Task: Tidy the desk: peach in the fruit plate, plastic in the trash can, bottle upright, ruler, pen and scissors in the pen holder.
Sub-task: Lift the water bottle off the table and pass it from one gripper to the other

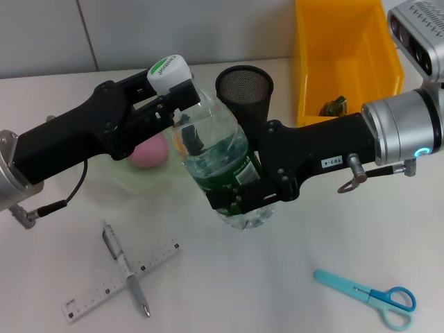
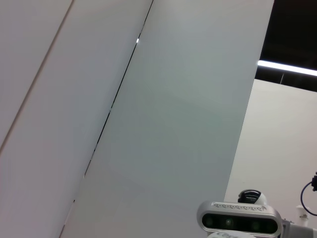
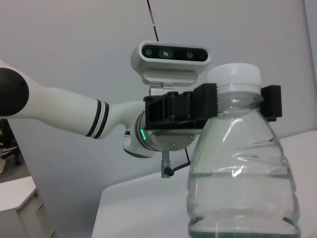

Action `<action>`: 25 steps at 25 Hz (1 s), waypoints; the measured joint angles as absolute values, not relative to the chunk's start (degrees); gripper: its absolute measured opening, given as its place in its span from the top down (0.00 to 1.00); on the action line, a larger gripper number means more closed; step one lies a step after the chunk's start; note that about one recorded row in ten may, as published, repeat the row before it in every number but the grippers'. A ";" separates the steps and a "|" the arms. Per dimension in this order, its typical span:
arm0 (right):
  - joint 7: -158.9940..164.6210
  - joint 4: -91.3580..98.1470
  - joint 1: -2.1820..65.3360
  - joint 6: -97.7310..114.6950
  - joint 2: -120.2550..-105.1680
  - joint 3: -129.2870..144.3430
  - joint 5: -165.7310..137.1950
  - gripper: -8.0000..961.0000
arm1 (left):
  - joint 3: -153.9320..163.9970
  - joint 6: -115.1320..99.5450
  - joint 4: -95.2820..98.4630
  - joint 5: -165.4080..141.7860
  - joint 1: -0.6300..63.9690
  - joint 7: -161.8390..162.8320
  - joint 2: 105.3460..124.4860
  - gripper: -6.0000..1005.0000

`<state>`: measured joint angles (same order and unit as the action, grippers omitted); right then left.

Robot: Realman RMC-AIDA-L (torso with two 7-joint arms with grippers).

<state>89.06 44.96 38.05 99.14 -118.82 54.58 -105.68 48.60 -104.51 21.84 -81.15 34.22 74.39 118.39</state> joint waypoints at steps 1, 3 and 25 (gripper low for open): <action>89.18 45.02 38.08 99.19 -118.82 54.58 -105.78 0.19 | 48.59 -104.53 21.85 -81.15 34.18 74.39 118.38 0.57; 89.35 45.06 38.15 99.27 -118.82 54.58 -105.92 0.19 | 48.57 -104.55 21.86 -81.16 34.14 74.39 118.39 0.57; 88.74 45.08 38.02 99.17 -118.91 54.58 -105.74 0.19 | 48.51 -104.59 22.04 -81.06 34.05 74.95 118.48 0.57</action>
<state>88.74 45.08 38.02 99.17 -118.91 54.58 -105.74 48.51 -104.59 22.04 -81.06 34.05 74.95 118.48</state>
